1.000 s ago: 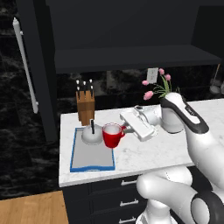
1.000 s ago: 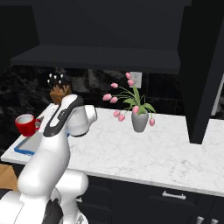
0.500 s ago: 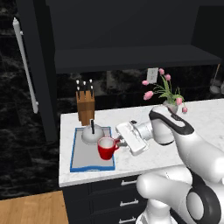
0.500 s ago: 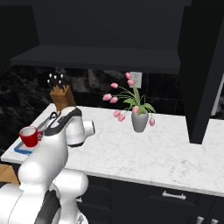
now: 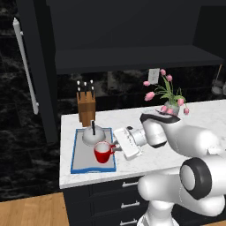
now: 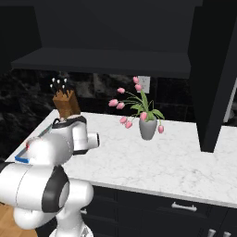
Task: Pick the kettle from the counter and place it on the tray. Then pick the mug from the cabinet and place it on the tray. Then close the cabinet doors.
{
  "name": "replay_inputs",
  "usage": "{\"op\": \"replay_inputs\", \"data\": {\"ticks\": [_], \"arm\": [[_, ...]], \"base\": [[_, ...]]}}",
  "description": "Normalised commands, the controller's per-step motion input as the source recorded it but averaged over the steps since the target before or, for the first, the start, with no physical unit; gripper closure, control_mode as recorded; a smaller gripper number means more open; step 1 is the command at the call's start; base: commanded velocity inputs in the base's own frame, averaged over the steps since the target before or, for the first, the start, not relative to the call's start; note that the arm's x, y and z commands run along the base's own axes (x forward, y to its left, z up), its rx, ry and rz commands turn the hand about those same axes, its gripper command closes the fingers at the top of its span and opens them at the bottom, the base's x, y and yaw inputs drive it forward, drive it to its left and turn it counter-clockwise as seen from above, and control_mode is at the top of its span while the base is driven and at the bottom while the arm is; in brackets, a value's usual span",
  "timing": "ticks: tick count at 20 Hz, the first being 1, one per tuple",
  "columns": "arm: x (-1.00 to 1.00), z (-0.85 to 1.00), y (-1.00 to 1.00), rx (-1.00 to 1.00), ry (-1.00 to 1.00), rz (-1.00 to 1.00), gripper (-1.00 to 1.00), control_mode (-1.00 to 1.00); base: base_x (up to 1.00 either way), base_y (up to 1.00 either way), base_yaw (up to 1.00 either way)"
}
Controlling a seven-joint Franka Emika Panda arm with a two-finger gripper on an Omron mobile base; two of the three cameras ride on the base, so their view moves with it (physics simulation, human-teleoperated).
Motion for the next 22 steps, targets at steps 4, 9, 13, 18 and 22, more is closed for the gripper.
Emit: {"op": "replay_inputs", "data": {"ticks": [4, 9, 13, 18, 22], "arm": [[0.42, -0.32, 0.14, 0.0, 0.0, 0.0, 1.0, -1.0], [0.36, -0.29, 0.05, 0.0, -0.01, 0.0, 1.0, -1.0], [0.19, -0.24, 0.0, 0.0, -0.03, 0.0, 1.0, -1.0], [0.13, -0.27, 0.01, 0.0, -0.01, 0.0, 1.0, -1.0], [0.12, -0.27, 0.07, 0.0, -0.01, 0.0, 1.0, -1.0]], "base": [[0.0, 0.0, 0.0], [0.0, 0.0, 0.0], [0.0, 0.0, 0.0], [0.0, 0.0, 0.0], [0.0, 0.0, 0.0]]}}
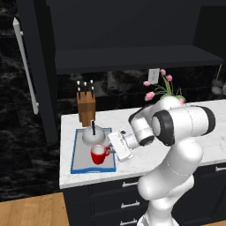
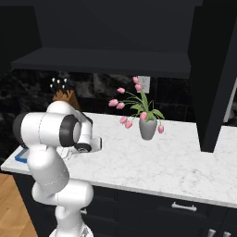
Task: Pick the kettle from the counter and place it on the tray. Then pick the mug from the cabinet and place it on the tray. Then close the cabinet doors.
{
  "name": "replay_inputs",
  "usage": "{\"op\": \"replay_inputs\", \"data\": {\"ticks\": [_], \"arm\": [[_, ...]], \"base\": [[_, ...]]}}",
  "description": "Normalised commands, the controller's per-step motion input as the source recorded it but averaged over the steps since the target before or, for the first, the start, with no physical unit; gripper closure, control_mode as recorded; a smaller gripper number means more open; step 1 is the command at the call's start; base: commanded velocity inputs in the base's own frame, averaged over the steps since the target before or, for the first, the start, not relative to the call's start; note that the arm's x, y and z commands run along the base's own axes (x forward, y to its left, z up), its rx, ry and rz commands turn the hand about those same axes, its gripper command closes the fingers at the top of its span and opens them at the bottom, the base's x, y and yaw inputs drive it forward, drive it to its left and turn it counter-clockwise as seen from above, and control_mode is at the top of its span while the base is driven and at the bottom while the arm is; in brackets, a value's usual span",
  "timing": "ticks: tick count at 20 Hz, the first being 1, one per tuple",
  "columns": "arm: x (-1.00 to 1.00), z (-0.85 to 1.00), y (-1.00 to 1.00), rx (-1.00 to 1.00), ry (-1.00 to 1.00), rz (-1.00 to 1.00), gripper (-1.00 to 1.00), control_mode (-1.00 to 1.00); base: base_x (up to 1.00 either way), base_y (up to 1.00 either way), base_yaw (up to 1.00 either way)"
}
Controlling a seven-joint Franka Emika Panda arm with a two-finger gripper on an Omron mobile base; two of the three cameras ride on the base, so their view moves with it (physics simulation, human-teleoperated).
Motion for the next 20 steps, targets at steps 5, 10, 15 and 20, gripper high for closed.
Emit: {"op": "replay_inputs", "data": {"ticks": [5, 10, 15, 20], "arm": [[0.09, -0.28, 0.1, -0.01, -0.01, 0.0, 1.0, -1.0], [-0.28, -0.1, 0.06, -0.02, -0.02, 0.0, -1.0, -1.0], [-0.32, 0.02, 0.02, 0.0, -0.01, -0.03, -1.0, -1.0], [-0.18, 0.32, 0.0, 0.0, -0.01, -0.1, -1.0, -1.0]], "base": [[0.0, 0.0, 0.0], [0.0, 0.0, 0.0], [0.0, 0.0, 0.0], [0.0, 0.0, 0.0]]}}
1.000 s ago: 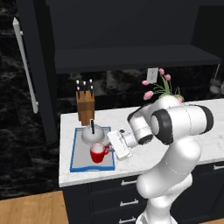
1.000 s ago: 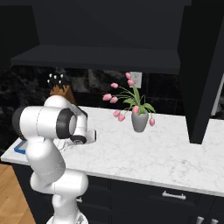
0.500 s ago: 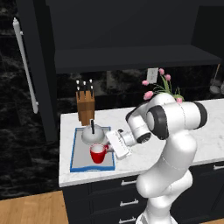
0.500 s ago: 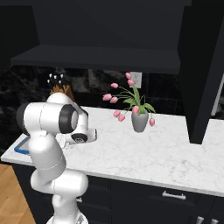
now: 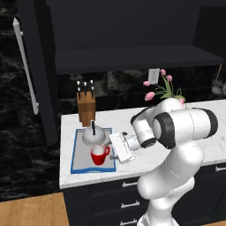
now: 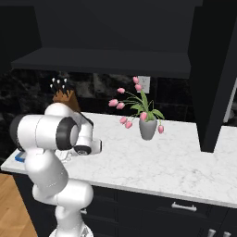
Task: Pick the kettle from the counter and place it on the tray. Then pick the mug from the cabinet and place it on the tray. Then close the cabinet doors.
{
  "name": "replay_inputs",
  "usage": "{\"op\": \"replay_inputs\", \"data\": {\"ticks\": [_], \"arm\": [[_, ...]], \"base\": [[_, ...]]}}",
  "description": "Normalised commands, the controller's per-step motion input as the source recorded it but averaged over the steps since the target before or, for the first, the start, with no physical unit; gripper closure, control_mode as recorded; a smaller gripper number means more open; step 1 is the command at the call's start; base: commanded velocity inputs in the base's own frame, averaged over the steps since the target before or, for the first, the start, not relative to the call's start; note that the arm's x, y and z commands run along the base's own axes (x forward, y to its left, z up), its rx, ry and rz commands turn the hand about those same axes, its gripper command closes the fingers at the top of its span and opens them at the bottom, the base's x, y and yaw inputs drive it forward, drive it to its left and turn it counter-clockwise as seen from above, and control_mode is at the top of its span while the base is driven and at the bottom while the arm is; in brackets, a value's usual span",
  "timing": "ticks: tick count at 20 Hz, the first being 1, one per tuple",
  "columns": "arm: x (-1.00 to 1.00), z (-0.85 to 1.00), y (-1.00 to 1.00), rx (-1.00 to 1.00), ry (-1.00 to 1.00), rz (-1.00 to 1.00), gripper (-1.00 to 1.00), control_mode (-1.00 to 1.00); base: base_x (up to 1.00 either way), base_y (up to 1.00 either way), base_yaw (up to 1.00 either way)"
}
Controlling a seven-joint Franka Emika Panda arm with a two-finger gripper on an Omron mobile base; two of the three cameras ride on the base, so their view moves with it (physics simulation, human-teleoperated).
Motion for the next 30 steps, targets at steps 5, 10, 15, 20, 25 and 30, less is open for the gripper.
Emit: {"op": "replay_inputs", "data": {"ticks": [5, 10, 15, 20, 25, 30], "arm": [[-0.02, 0.64, -0.14, 0.01, 0.0, -0.13, -1.0, -1.0], [-0.06, 0.76, -0.41, 0.01, 0.0, -0.12, -1.0, -1.0], [-0.17, 0.7, -0.67, 0.01, 0.0, -0.13, -1.0, -1.0], [-0.12, 0.55, -0.79, 0.01, 0.0, -0.17, -1.0, -1.0], [-0.18, 0.45, -0.88, 0.04, 0.0, -0.19, -1.0, -1.0], [-0.24, 0.16, -0.86, 0.07, 0.0, -0.18, -1.0, -1.0]], "base": [[0.0, 0.0, 0.0], [0.0, 0.0, 0.0], [0.0, 0.0, 0.0], [0.0, 0.0, 0.0], [0.0, 0.0, 0.0], [0.0, 0.0, 0.0]]}}
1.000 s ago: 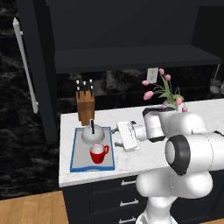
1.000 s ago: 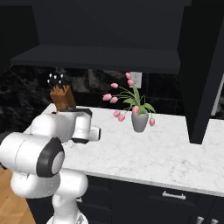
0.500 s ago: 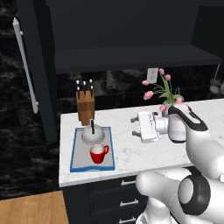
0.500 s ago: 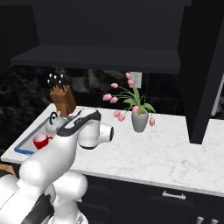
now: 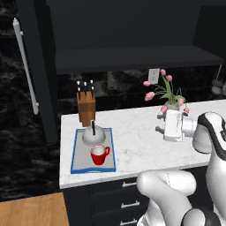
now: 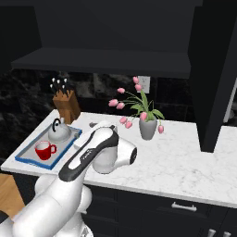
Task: Pick the kettle from the counter and place it on the tray. Then pick the mug from the cabinet and place it on the tray. Then close the cabinet doors.
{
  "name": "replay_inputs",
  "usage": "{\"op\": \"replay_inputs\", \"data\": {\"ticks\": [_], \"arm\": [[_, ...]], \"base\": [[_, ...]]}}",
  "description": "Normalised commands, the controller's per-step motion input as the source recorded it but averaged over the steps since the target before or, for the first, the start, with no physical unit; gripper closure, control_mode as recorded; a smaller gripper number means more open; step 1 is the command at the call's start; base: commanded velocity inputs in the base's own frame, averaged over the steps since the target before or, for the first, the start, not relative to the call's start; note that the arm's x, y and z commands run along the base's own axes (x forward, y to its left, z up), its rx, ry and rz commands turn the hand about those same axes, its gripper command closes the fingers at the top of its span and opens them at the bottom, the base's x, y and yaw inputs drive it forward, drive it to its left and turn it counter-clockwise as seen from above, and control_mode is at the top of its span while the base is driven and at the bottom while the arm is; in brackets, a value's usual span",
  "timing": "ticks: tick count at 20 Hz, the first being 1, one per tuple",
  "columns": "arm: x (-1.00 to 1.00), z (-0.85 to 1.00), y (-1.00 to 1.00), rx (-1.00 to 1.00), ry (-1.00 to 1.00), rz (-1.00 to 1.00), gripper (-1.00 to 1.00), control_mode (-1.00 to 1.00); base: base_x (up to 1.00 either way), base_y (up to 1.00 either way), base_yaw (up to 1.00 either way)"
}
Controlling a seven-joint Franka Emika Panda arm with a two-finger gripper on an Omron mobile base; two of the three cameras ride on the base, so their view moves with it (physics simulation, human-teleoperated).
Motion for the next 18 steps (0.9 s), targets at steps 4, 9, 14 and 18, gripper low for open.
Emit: {"op": "replay_inputs", "data": {"ticks": [4, 9, 14, 18], "arm": [[0.0, 0.0, -0.03, 0.0, 0.0, -0.03, -1.0, -1.0], [0.01, 0.0, -0.36, 0.06, 0.04, -0.07, -1.0, -1.0], [0.0, 0.0, -0.81, 0.15, 0.04, -0.12, -1.0, -1.0], [0.0, 0.0, -0.75, 0.12, 0.05, -0.11, -1.0, -1.0]], "base": [[0.0, 0.0, 0.0], [0.0, 0.0, 0.0], [0.0, 0.0, 0.0], [0.0, 0.0, 0.0]]}}
